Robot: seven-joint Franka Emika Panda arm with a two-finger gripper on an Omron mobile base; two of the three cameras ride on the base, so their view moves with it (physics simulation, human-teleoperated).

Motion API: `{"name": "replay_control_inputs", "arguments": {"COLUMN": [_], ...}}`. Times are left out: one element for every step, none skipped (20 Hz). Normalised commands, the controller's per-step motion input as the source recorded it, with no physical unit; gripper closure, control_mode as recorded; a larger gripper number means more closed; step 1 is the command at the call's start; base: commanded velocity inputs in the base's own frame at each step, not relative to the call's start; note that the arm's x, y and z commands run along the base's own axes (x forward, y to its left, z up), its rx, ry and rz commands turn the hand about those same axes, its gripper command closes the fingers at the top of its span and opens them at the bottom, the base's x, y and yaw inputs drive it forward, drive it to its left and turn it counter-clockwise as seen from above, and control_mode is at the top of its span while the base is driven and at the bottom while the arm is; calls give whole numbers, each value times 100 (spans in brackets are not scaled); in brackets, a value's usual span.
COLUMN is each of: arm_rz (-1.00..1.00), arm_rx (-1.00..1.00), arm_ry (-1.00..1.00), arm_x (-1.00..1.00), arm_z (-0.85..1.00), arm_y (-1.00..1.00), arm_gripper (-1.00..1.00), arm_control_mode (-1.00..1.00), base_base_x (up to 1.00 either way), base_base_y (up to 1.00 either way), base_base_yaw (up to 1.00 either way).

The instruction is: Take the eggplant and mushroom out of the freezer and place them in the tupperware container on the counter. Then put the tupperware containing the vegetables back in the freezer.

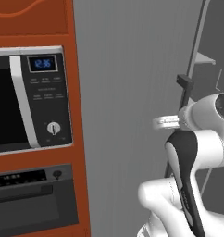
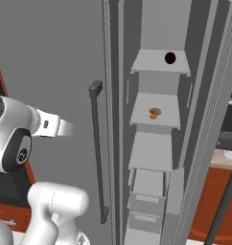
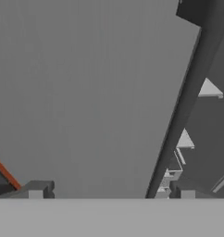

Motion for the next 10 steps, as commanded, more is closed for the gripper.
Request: {"name": "replay_control_inputs", "arguments": {"arm_rz": [0,0,0,0,0,0,0,0,0,0], "arm_rx": [0,0,0,0,0,0,0,0,0,0], "arm_ry": [0,0,0,0,0,0,0,0,0,0], "arm_x": [0,0,0,0,0,0,0,0,0,0], "arm_z": [0,0,0,0,0,0,0,0,0,0], "arm_y": [0,0,0,0,0,0,0,0,0,0], "arm_gripper": [-100,-100,-100,-100,-100,-100,-100,-100,-100,-100], "arm_control_mode": [100,100,100,100,100,100,100,100,100,100], "base_base_x": [0,0,0,0,1,11,24,30,36,42], "base_base_y": [-57,-73,-81,-87,-90,-80,-60,-45,-42,-41], "base_base_yaw": [-4,-2,-2,-2,-1,0,0,0,0,0]}}
